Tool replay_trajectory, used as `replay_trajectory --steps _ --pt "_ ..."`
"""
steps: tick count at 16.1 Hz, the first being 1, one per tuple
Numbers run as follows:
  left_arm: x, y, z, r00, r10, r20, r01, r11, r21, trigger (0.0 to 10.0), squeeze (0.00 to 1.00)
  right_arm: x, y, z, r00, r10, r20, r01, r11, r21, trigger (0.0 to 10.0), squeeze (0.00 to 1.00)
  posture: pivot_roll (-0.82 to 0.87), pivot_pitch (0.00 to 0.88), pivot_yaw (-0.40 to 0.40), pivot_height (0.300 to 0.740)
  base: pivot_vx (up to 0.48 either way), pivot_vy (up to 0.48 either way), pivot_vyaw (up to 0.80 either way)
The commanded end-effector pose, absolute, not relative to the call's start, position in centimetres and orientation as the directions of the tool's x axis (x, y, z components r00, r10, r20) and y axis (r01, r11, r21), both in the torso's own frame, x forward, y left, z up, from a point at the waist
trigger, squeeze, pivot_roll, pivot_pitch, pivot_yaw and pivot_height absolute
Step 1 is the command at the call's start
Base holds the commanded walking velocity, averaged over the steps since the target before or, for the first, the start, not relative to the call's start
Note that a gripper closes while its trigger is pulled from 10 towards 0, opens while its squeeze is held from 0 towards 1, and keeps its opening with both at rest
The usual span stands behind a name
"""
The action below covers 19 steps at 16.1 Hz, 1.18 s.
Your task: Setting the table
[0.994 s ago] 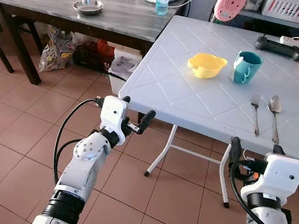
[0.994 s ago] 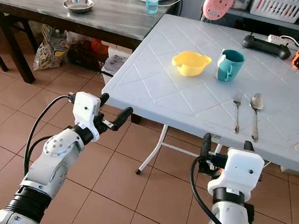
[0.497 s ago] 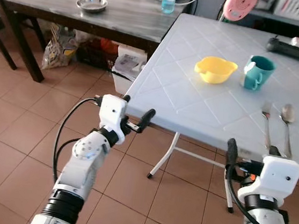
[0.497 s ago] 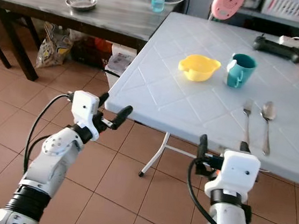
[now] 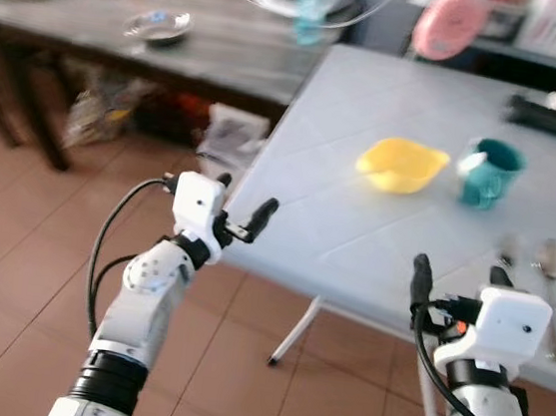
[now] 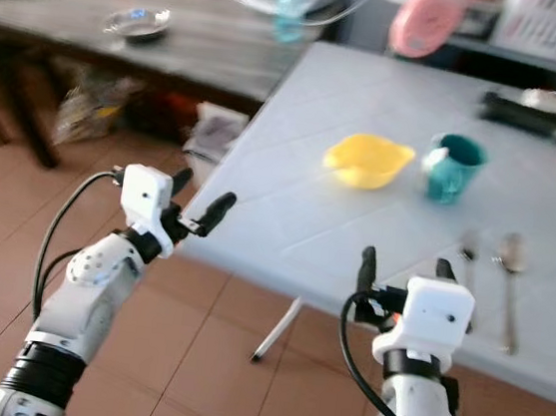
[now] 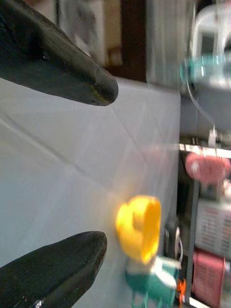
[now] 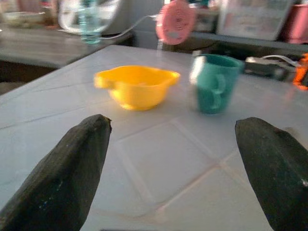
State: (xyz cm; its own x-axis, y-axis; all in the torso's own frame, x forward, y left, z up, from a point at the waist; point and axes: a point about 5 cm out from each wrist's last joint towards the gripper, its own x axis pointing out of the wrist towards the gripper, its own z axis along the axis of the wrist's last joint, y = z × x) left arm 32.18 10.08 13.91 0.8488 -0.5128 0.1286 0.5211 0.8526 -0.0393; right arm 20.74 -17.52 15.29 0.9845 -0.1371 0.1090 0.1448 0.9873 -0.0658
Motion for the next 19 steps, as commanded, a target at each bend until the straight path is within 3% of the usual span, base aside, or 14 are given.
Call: replay_trajectory --steps 1,13,17,19 --pt "32.1 9.3 14.2 0.832 -0.539 0.131 0.547 0.837 -0.031 10.0 0.00 20.6 -17.8 15.5 0.982 -0.144 0.120 0.154 0.985 -0.074 10.0 0.00 -0.01 0.109 0.018 0.740 0.480 0.000 0.00" --pt "31.4 8.5 13.7 0.800 -0.590 0.108 0.596 0.801 -0.046 10.0 0.00 20.6 -17.6 15.4 0.986 -0.133 0.103 0.141 0.987 -0.078 10.0 0.00 -0.01 0.109 0.013 0.740 0.457 0.000 -0.08" --pt "30.4 7.7 13.7 0.727 -0.678 0.109 0.686 0.721 -0.095 10.0 0.00 20.7 -17.5 15.3 0.987 -0.126 0.101 0.134 0.988 -0.080 10.0 0.00 -0.01 0.109 0.010 0.740 0.000 0.000 0.00" --pt "30.3 8.0 13.2 0.728 -0.683 0.070 0.686 0.720 -0.103 10.0 0.00 20.8 -17.4 15.3 0.987 -0.124 0.101 0.132 0.988 -0.079 10.0 0.00 -0.01 0.110 0.011 0.740 0.000 0.000 0.00"
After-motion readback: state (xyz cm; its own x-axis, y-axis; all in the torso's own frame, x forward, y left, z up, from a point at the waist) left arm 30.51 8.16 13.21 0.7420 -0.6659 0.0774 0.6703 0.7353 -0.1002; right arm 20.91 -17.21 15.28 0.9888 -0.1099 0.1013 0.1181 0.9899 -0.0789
